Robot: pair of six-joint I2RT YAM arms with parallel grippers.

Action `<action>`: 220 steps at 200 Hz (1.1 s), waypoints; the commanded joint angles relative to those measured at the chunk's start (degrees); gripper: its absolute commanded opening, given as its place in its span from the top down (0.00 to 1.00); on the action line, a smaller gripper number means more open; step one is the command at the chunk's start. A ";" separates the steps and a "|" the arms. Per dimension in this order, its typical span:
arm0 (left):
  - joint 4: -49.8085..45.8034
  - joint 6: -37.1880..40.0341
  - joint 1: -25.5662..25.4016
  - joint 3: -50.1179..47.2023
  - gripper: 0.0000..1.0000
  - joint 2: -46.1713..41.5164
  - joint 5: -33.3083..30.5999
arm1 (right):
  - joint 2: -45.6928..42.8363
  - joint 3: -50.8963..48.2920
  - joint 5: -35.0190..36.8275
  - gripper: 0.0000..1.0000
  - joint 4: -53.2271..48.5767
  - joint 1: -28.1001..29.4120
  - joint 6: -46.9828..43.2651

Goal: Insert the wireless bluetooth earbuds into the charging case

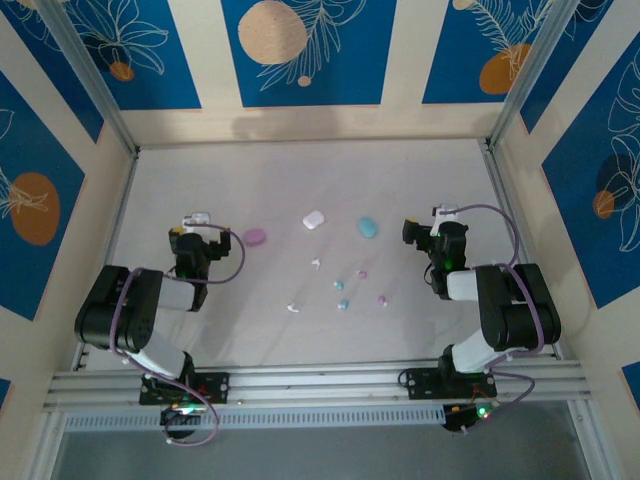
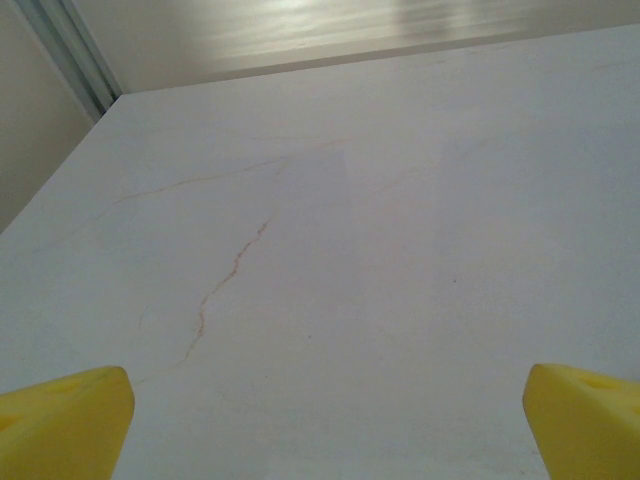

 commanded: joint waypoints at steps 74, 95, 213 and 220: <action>0.11 -0.59 0.69 0.64 0.00 -0.21 0.10 | -1.51 1.25 -5.75 0.01 -0.98 -0.21 -2.11; 0.20 -0.59 0.65 0.60 0.00 -0.17 0.08 | -2.32 1.43 -6.55 0.00 -2.23 -0.61 -1.75; 0.11 -0.59 0.70 0.67 0.00 -0.22 0.15 | -18.81 6.96 -13.38 0.01 -31.27 -1.18 3.78; 0.21 -0.59 0.63 0.65 0.00 -0.25 0.09 | -20.12 8.27 -15.49 0.01 -35.69 -1.20 4.13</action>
